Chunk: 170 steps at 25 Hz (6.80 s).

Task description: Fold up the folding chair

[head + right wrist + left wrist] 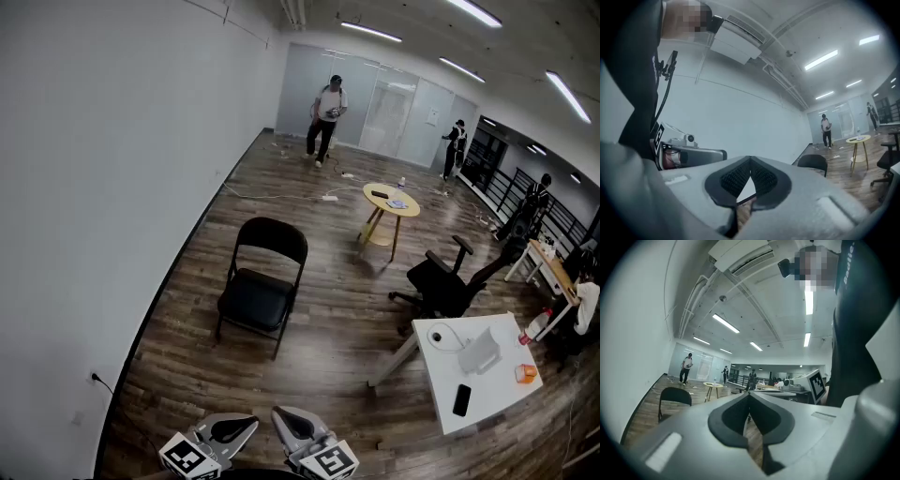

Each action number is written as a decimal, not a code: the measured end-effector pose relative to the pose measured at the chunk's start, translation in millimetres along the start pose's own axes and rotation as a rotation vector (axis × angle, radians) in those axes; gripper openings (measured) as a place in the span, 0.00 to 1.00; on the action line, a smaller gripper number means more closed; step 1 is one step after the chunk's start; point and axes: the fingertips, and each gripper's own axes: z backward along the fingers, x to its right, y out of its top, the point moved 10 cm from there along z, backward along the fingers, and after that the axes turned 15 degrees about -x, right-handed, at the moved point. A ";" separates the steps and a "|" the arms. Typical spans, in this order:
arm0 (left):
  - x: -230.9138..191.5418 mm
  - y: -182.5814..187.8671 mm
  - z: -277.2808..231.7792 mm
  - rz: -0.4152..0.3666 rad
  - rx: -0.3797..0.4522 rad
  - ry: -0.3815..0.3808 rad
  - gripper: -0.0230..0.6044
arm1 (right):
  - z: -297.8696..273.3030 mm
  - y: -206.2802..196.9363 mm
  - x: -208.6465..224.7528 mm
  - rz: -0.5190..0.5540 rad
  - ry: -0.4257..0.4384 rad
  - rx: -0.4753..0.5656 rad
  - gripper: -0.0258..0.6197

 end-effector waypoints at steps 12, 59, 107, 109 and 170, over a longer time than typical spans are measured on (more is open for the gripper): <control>2.8 3.7 3.0 0.013 0.017 0.015 0.02 | 1.8 4.1 4.6 -0.009 -0.003 0.006 0.04; -71.7 20.6 -85.2 0.012 -0.035 0.117 0.05 | -34.9 4.7 126.1 0.014 0.028 -0.072 0.05; -344.0 49.5 -146.5 0.101 -0.104 0.190 0.17 | -254.6 75.4 279.2 0.001 0.023 -0.111 0.09; -347.3 55.2 -163.3 0.104 -0.109 0.206 0.17 | -255.0 77.8 297.0 0.001 0.049 -0.114 0.09; -577.1 100.6 -243.8 0.143 -0.110 0.214 0.24 | -466.4 133.4 450.8 0.032 0.089 -0.212 0.16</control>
